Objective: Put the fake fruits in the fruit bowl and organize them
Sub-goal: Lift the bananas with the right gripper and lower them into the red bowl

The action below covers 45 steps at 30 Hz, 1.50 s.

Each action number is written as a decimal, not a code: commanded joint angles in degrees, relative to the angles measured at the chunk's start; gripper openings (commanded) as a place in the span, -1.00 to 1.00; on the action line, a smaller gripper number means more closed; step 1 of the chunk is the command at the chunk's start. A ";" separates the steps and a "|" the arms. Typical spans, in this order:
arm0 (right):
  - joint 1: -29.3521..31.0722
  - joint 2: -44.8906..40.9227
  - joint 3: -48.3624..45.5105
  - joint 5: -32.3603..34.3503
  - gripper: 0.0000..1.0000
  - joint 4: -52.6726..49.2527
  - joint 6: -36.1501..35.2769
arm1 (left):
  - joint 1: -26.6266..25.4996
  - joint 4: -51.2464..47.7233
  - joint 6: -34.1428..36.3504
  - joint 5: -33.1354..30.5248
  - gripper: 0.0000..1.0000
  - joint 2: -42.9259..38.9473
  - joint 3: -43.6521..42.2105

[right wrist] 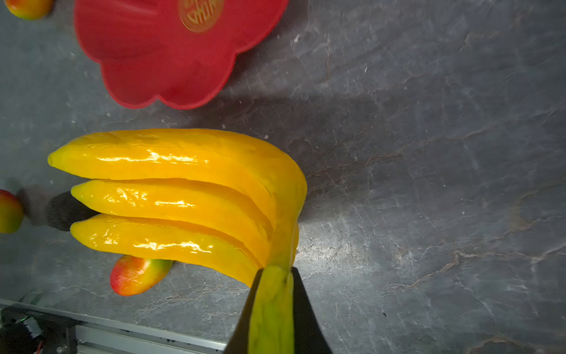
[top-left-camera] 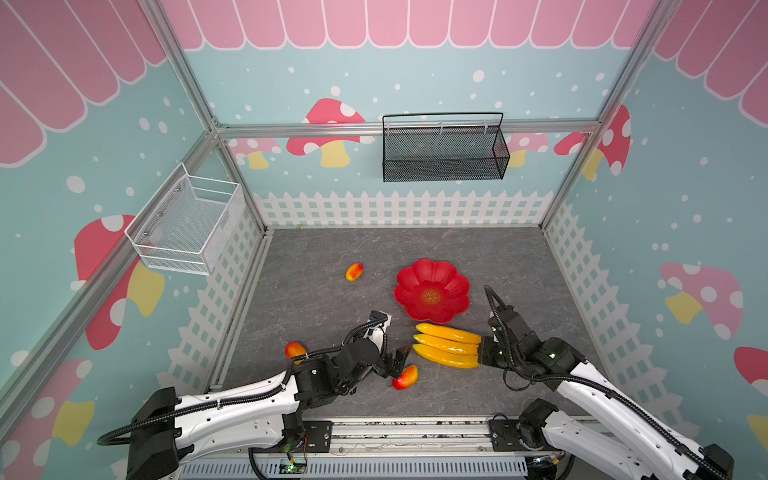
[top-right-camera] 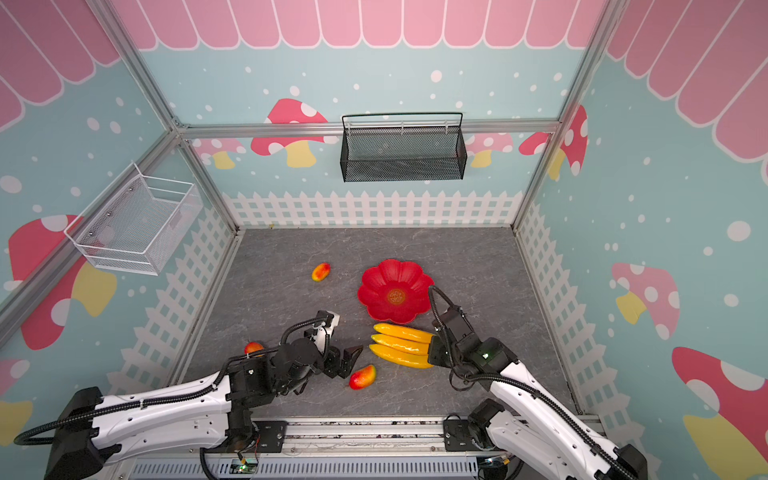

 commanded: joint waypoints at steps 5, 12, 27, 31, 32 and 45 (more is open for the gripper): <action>-0.05 7.50 15.19 2.67 -1.00 -1.96 -9.64 | 2.86 -8.89 2.83 -5.79 1.00 -1.88 5.80; -13.66 29.86 29.47 -5.36 -1.00 10.19 -27.83 | 11.91 -9.87 3.99 3.27 1.00 3.42 11.31; -18.60 49.72 34.71 -8.80 -0.97 14.14 -36.70 | 15.64 -8.22 5.27 12.21 1.00 6.65 11.22; -18.91 52.23 34.52 -9.11 -0.95 15.11 -37.28 | 15.64 -5.48 6.29 14.09 0.99 7.20 11.12; -19.03 52.72 34.54 -9.19 -0.94 15.39 -37.37 | 15.64 -5.98 6.38 13.50 1.00 7.66 11.60; -19.03 54.63 35.61 -8.13 -0.21 15.51 -38.43 | 16.52 -26.67 -2.73 8.94 0.87 15.60 17.00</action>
